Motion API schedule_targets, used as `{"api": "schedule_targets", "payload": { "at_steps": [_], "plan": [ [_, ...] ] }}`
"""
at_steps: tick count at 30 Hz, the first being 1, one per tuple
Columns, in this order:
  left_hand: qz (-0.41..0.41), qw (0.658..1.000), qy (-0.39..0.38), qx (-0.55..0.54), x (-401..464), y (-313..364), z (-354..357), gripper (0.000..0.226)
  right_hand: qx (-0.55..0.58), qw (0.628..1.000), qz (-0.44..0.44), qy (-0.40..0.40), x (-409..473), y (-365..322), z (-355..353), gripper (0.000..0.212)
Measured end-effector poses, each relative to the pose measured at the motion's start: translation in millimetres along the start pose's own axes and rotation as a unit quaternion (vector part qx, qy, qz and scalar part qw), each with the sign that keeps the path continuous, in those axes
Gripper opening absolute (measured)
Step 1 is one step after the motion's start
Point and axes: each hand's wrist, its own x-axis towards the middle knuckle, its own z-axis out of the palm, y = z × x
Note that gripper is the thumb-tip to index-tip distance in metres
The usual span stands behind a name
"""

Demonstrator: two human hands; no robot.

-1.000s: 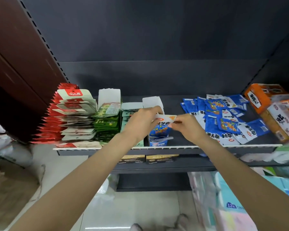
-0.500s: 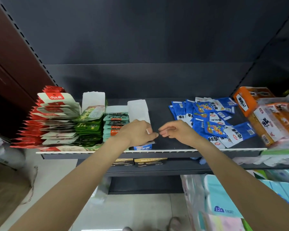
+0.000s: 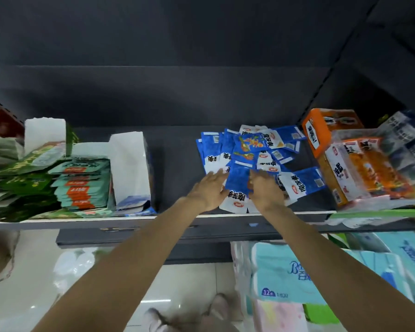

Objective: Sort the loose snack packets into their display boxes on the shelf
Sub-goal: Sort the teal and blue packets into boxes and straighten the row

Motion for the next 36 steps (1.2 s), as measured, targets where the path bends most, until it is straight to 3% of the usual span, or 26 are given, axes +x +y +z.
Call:
{"api": "schedule_targets", "payload": {
  "at_steps": [2, 4, 6, 7, 9, 10, 11, 13, 14, 16, 18, 19, 21, 22, 24, 26, 28, 33, 36],
  "plan": [
    [-0.021, 1.0, -0.002, 0.017, 6.2, -0.5, 4.6, 0.048, -0.059, 0.997, -0.035, 0.033, -2.7, -3.8, -4.0, 0.027],
    [-0.034, 0.998, 0.048, -0.022, 7.2, 5.7, 2.6, 0.041, -0.08, 0.992, -0.069, 0.07, -5.1, -4.6, -5.5, 0.024],
    [-0.087, 0.965, 0.107, -0.222, 3.4, 17.0, -7.7, 0.041, -0.03, 0.979, -0.127, 0.154, -6.9, -5.6, -9.2, 0.022],
    [-0.125, 0.909, 0.101, -0.384, 1.4, 21.7, -15.1, 0.045, 0.003, 0.964, -0.168, 0.204, -7.4, -5.9, -9.2, 0.021],
    [-0.163, 0.755, 0.048, -0.634, -1.9, 26.2, -31.9, 0.053, 0.062, 0.931, -0.263, 0.246, -8.1, -8.4, -10.8, 0.017],
    [-0.153, 0.719, 0.042, -0.676, -4.6, 25.3, -38.9, 0.048, 0.087, 0.923, -0.304, 0.22, -10.5, -11.6, -15.0, 0.023],
    [-0.139, 0.716, 0.055, -0.682, -7.7, 23.9, -44.9, 0.037, 0.118, 0.914, -0.333, 0.199, -13.1, -15.8, -19.6, 0.027],
    [-0.13, 0.743, 0.129, -0.644, -18.4, 22.2, -54.2, 0.013, 0.208, 0.903, -0.329, 0.181, -18.9, -26.4, -30.6, 0.025],
    [-0.125, 0.747, 0.168, -0.631, -25.0, 19.8, -58.3, 0.014, 0.246, 0.905, -0.3, 0.175, -21.3, -32.6, -35.7, 0.025],
    [-0.098, 0.73, 0.209, -0.643, -37.8, 10.8, -65.4, 0.018, 0.313, 0.911, -0.183, 0.198, -17.8, -44.2, -39.6, 0.03],
    [-0.053, 0.72, 0.218, -0.657, -57.0, -0.6, -73.4, 0.015, 0.418, 0.896, -0.023, 0.147, -12.1, -61.0, -48.3, 0.043],
    [-0.035, 0.714, 0.217, -0.664, -66.6, -7.5, -76.3, 0.014, 0.5, 0.86, 0.039, 0.089, -10.9, -72.1, -54.9, 0.047],
    [-0.018, 0.712, 0.225, -0.665, -87.0, -21.3, -82.8, 0.015, 0.648, 0.753, 0.108, -0.038, -14.9, -95.4, -65.8, 0.038],
    [-0.02, 0.723, 0.236, -0.649, -96.7, -29.0, -85.8, 0.017, 0.691, 0.711, 0.101, -0.082, -19.4, -106.8, -68.9, 0.025],
    [-0.031, 0.771, 0.276, -0.573, -112.3, -49.3, -90.8, 0.018, 0.728, 0.676, 0.043, -0.106, -31.2, -129.3, -72.9, 0.007],
    [-0.039, 0.834, 0.316, -0.45, -126.5, -73.2, -96.4, 0.019, 0.72, 0.688, -0.015, -0.086, -39.8, -151.9, -73.8, 0.004],
    [-0.041, 0.87, 0.346, -0.348, -140.7, -95.0, -102.5, 0.022, 0.681, 0.728, -0.058, -0.054, -42.9, -172.6, -70.8, 0.009],
    [0.038, 0.889, 0.393, -0.232, -173.2, -124.1, -114.9, 0.044, 0.433, 0.876, -0.205, 0.055, -47.4, -207.5, -56.3, 0.019],
    [0.067, 0.913, 0.375, -0.146, -182.6, -135.9, -112.2, 0.022, 0.317, 0.899, -0.295, 0.072, -59.6, -217.5, -49.9, 0.014]
  ]
}}
